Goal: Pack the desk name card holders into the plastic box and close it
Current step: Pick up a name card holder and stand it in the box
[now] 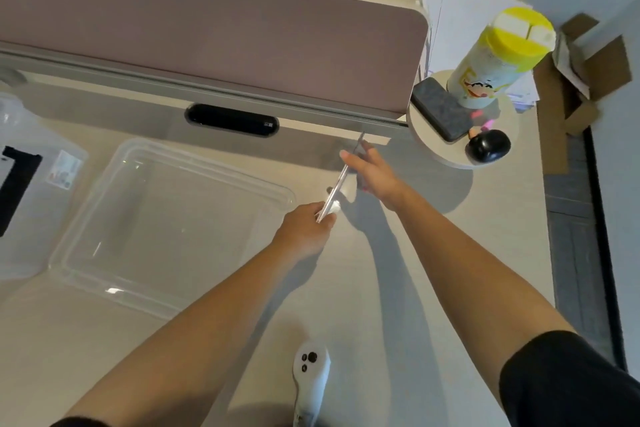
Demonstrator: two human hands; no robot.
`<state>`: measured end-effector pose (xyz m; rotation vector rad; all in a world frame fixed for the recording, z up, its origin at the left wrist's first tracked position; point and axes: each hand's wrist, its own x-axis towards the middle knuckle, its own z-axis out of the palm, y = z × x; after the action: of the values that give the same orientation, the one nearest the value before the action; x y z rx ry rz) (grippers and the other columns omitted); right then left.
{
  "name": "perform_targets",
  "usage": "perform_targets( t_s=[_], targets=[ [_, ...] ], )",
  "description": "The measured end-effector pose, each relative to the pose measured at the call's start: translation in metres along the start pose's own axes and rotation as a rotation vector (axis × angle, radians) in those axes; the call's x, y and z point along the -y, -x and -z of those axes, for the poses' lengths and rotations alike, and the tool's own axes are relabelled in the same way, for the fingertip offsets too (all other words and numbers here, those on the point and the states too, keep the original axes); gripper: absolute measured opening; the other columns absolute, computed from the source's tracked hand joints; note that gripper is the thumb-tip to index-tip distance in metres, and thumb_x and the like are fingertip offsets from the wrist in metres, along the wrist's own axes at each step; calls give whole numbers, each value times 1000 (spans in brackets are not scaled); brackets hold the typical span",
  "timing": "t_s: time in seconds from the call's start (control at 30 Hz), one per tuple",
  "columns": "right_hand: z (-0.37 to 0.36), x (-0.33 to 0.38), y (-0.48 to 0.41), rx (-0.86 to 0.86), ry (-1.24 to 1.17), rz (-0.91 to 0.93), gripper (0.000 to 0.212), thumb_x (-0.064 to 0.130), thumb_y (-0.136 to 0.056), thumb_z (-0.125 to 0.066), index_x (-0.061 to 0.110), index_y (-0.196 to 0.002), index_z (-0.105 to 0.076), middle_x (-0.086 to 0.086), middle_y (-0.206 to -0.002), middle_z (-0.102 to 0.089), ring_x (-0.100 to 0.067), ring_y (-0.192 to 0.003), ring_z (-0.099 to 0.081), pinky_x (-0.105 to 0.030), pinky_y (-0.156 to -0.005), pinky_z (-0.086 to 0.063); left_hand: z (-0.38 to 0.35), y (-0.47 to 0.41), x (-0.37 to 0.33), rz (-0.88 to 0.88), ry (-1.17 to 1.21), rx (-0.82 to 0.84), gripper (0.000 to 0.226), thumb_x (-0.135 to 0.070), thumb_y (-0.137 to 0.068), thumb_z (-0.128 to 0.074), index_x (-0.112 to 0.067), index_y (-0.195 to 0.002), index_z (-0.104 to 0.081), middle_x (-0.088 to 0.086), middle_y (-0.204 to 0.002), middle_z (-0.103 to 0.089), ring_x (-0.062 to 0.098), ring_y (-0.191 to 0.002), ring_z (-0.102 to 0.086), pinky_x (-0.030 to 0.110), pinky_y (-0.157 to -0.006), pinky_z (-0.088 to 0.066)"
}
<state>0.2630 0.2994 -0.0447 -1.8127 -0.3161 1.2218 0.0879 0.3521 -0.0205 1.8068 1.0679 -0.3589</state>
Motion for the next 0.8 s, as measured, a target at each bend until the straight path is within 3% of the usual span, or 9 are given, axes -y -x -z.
perform_targets(
  t_s=[0.07,0.17,0.27,0.4,0.47,0.53,0.6,0.73,0.8],
  targets=[
    [-2,1,-2,-17,-34,4,101,66,-74,-70,25,-154,-24,0,-155,-38,-24,-134,-47,-50,-110,-40,-4,2,-1,-59,-118,-37,34,-37,-101,-36,-15,-91,-59,4,-87,-66,25,-84,-60,34,-70,-45],
    [-6,3,4,-42,-39,-15,77,55,-89,-63,26,-151,-28,0,-147,-41,-21,-124,-48,-47,-98,-43,-4,10,-3,-75,-159,-69,37,-36,-104,-30,-13,-95,-58,5,-86,-64,21,-77,-60,29,-59,-42],
    [-14,6,23,-56,-15,-39,82,63,-83,-64,37,-150,-24,-1,-139,-41,-28,-127,-46,-59,-101,-44,2,27,-2,-102,-172,-56,33,-33,-103,-35,-8,-98,-57,2,-80,-61,16,-71,-58,26,-57,-43],
    [-25,16,51,-74,-103,-17,101,65,-69,-74,51,-150,-13,0,-159,-20,-39,-132,-41,-68,-94,-47,16,59,6,-196,-244,-26,23,-33,-103,-36,-19,-105,-55,-5,-73,-52,11,-65,-53,24,-53,-37],
    [-30,21,66,-83,-110,10,95,56,-76,-75,48,-150,-17,0,-157,-22,-36,-119,-47,-68,-93,-47,28,76,14,-229,-191,20,25,-38,-102,-38,-23,-103,-58,-2,-79,-60,17,-73,-61,27,-60,-45],
    [-39,27,80,-79,-115,43,88,51,-80,-74,42,-150,-22,-2,-156,-26,-32,-115,-47,-67,-94,-47,41,94,26,-276,-120,108,26,-46,-97,-49,-35,-119,-58,-9,-98,-64,14,-85,-66,30,-74,-51],
    [-53,37,99,-52,-128,75,92,54,-73,-76,38,-149,-26,0,-155,-30,-34,-117,-48,-66,-95,-47,57,110,43,-322,-102,182,56,-50,-88,-63,-47,-138,-41,-21,-119,-57,5,-95,-64,28,-81,-50],
    [-93,61,139,45,-170,135,86,52,-66,-77,36,-141,-38,2,-142,-41,-28,-92,-52,-47,-72,-56,90,137,90,-447,-141,107,87,-46,-75,-80,-50,-145,-28,-20,-134,-43,3,-111,-51,27,-97,-44],
    [-121,72,158,93,-183,149,73,49,-70,-73,38,-135,-44,4,-134,-44,-34,-98,-53,-43,-66,-57,110,154,118,-485,-117,55,92,-47,-70,-83,-53,-143,-28,-17,-132,-38,5,-113,-47,25,-99,-41]
  ],
)
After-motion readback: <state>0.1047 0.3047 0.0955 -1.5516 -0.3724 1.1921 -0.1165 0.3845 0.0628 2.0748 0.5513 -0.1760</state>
